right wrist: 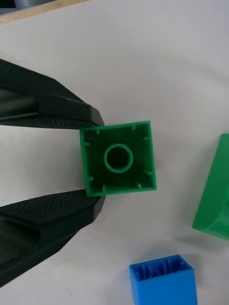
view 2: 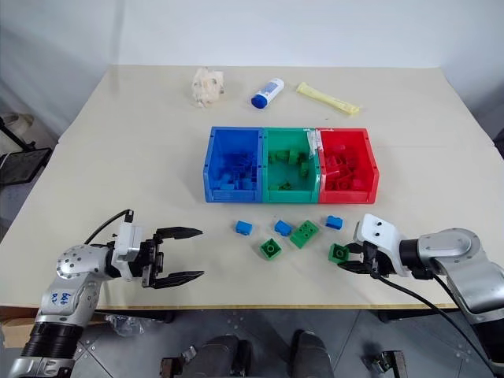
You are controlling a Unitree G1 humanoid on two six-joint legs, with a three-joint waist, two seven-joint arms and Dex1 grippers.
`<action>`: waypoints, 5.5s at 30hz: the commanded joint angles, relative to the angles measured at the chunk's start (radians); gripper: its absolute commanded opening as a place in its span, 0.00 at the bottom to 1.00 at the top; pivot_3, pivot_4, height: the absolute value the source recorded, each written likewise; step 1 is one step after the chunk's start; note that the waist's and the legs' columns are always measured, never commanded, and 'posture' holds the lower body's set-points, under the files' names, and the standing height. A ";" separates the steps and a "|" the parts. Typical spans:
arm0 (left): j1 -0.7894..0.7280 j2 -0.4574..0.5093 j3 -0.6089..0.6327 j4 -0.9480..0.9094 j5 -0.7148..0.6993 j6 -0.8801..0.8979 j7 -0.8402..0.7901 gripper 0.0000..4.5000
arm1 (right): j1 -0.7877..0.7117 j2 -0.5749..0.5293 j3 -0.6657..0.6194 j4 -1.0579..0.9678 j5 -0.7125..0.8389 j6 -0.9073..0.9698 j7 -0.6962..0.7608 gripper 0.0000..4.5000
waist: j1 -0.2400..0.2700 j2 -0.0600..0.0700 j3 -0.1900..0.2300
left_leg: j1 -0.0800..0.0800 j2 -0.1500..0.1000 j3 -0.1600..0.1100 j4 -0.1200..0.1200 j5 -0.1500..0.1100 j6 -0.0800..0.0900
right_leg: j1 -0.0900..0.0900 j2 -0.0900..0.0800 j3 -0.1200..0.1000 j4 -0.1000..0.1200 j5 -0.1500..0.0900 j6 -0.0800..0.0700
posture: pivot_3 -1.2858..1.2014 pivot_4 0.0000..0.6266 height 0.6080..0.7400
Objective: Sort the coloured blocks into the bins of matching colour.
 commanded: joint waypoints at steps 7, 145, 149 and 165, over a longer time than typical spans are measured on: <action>-0.085 -0.040 -0.027 0.108 0.022 -0.059 -0.006 1.00 | -0.216 0.079 -0.078 -0.073 0.062 0.104 -0.143 0.32 | -0.006 0.000 0.000 | 0.000 0.001 0.002 0.000 0.000 0.000 | -0.002 0.003 -0.002 0.001 0.000 0.000 | 0.52 0.24 1.00; -0.257 -0.023 -0.003 0.328 0.032 -0.133 -0.119 1.00 | -0.715 0.559 0.131 0.384 -0.057 -0.284 0.004 0.99 | -0.050 -0.001 0.000 | -0.002 -0.001 -0.008 0.000 0.000 0.000 | -0.004 0.009 -0.003 0.010 0.000 0.000 | 0.52 0.24 1.00; -0.271 -0.025 -0.005 0.351 0.033 -0.140 -0.130 1.00 | -0.573 0.429 0.073 0.241 0.000 -0.262 0.063 0.99 | -0.049 -0.001 0.000 | -0.002 -0.001 -0.008 0.000 0.000 0.000 | -0.003 0.009 -0.004 0.008 0.000 0.000 | 0.52 0.24 1.00; -0.305 -0.028 -0.003 0.412 0.036 -0.155 -0.169 1.00 | 0.120 0.027 -0.407 0.005 0.199 -0.171 0.180 0.99 | -0.005 -0.002 0.001 | 0.000 0.002 0.003 0.000 0.000 0.000 | -0.001 0.009 0.000 0.003 0.000 0.000 | 0.52 0.24 1.00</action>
